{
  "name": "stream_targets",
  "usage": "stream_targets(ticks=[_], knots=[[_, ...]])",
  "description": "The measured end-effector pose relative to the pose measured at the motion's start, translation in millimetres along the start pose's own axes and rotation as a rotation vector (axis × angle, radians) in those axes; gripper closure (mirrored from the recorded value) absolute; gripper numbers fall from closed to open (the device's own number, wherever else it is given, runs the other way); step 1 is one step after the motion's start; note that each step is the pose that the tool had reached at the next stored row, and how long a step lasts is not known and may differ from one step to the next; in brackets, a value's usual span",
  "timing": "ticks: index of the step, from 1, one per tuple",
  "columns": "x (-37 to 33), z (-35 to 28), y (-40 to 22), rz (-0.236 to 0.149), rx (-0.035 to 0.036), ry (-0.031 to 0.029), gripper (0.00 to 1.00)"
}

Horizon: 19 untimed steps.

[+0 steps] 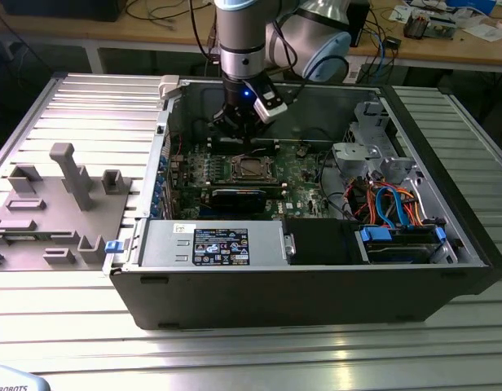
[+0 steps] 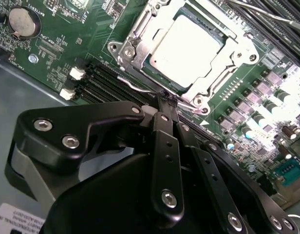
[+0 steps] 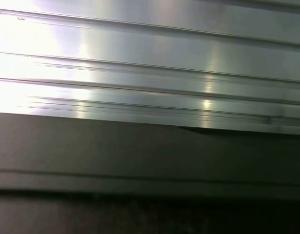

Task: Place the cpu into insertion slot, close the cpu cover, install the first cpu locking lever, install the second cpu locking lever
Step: 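Install the first cpu locking lever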

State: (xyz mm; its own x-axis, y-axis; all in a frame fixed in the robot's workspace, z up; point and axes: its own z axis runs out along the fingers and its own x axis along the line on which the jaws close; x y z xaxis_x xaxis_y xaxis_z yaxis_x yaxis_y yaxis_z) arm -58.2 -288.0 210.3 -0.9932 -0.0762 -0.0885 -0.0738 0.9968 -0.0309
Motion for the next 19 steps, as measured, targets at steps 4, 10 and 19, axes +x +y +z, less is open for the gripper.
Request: stream_targets(ticks=[4, 10, 19], knots=[[-3.6, 2.9, -1.3, 0.001, -0.0019, 0.0035, 0.89], [-9.4, 7.8, -4.6, 0.004, -0.0109, 0.0087, 0.89], [-13.4, 11.9, -6.2, 0.011, -0.026, 0.0115, 0.89]])
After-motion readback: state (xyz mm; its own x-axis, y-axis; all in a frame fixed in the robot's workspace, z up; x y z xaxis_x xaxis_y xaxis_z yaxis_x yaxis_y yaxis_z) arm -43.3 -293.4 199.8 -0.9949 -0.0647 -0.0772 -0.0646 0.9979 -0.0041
